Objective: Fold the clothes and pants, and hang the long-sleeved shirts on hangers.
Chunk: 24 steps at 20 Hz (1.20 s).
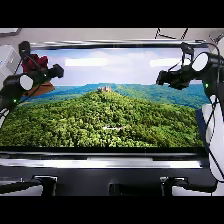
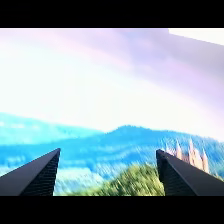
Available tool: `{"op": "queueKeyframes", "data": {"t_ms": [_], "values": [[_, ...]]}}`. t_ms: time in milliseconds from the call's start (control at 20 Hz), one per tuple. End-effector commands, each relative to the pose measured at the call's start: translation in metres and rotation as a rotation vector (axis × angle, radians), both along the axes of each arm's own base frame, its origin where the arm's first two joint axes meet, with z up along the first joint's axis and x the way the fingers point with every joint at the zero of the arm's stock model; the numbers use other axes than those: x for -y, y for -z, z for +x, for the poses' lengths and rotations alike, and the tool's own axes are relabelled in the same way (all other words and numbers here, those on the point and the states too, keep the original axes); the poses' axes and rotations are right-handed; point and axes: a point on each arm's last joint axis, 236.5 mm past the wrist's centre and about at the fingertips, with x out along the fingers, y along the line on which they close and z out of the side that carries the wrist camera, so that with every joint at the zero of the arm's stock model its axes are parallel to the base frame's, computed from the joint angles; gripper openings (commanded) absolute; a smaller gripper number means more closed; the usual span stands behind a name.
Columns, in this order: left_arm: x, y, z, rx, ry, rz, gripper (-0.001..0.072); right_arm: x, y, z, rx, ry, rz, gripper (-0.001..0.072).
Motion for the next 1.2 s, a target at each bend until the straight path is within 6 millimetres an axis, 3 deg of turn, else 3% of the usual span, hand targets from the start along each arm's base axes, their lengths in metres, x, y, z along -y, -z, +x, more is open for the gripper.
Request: {"op": "queueKeyframes", "data": {"t_ms": [0,100,150,300,400,500,600,750,850,1000,1150], "values": [[-0.048,-0.017,0.014,0.096,-0.049,0.098,0.0699,0.000,-0.001,0.005,0.022,-0.011,-0.007,0.0693],[-0.093,-0.019,0.021,0.125,-0.169,0.035,0.0699,0.000,0.005,0.002,-0.001,-0.013,-0.007,0.0693],[-0.125,-0.012,0.019,0.099,-0.292,-0.087,0.0700,-0.001,0.009,0.000,-0.021,-0.016,-0.008,0.0693],[-0.215,0.048,-0.014,-0.110,-0.633,-0.521,0.0700,-0.001,0.028,-0.011,-0.106,-0.028,-0.009,0.0692],[-0.251,0.089,-0.048,-0.262,-0.720,-0.699,0.0701,-0.003,0.038,-0.018,-0.159,-0.036,-0.006,0.0692],[-0.275,0.110,-0.068,-0.318,-0.697,-0.802,0.0701,-0.004,0.043,-0.023,-0.188,-0.041,-0.003,0.0692],[-0.290,0.121,-0.071,-0.298,-0.676,-0.885,0.0701,-0.005,0.044,-0.026,-0.203,-0.045,0.000,0.0692],[-0.294,0.153,-0.066,-0.312,-0.687,-0.901,0.0702,-0.005,0.043,-0.024,-0.193,-0.043,0.001,0.0692],[-0.295,0.167,-0.047,-0.261,-0.674,-0.868,0.0702,-0.004,0.043,-0.023,-0.190,-0.042,0.001,0.0692],[-0.295,0.164,-0.009,-0.099,-0.641,-0.853,0.0701,-0.004,0.043,-0.023,-0.191,-0.042,0.001,0.0692],[-0.306,0.167,0.008,-0.003,-0.688,-0.764,0.0700,-0.005,0.044,-0.026,-0.203,-0.044,0.001,0.0692]]}}
